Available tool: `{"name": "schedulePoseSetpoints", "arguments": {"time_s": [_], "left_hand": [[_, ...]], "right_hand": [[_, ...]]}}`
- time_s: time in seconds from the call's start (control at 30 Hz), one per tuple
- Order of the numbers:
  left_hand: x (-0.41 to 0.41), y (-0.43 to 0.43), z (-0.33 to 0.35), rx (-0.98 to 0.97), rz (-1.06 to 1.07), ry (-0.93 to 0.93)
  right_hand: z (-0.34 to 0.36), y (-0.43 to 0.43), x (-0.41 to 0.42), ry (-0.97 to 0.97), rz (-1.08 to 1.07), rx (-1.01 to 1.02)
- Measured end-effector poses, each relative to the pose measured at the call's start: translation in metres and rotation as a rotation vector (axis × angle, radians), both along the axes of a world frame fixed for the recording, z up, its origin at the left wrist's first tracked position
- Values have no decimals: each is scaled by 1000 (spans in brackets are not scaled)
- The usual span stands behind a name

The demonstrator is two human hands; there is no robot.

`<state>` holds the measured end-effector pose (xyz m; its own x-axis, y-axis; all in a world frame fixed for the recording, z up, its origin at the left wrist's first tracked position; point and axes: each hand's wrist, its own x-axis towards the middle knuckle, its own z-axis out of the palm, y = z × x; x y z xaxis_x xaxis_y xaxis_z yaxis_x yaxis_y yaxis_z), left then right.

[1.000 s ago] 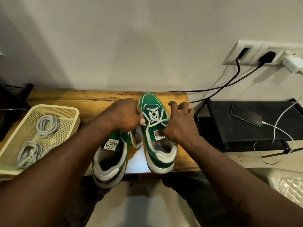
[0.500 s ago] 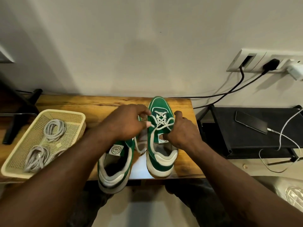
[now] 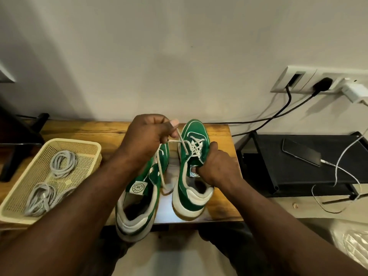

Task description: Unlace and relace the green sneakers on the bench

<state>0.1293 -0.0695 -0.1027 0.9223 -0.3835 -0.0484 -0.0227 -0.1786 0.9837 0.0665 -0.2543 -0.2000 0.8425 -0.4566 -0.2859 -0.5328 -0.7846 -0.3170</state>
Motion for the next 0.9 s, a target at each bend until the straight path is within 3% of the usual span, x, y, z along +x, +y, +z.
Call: {"name": "schedulePoseSetpoints", "arguments": {"time_s": [0.07, 0.2, 0.43, 0.57, 0.67, 0.73, 0.9], "left_hand": [[3, 1, -3, 167, -20, -45], [17, 5, -9, 769, -209, -128], [12, -28, -55, 869, -157, -17], [8, -37, -59, 727, -64, -21], [6, -39, -53, 551, -152, 89], [6, -37, -46, 417, -224, 172], [8, -37, -14, 90, -329, 69]], "right_hand": [[1, 3, 0, -9, 8, -1], [8, 3, 0, 16, 49, 7], [27, 4, -7, 26, 163, -17], [32, -4, -5, 82, 168, 98], [37, -15, -6, 68, 123, 261], [45, -20, -8, -59, 97, 317], [59, -19, -9, -436, 280, 370]]}}
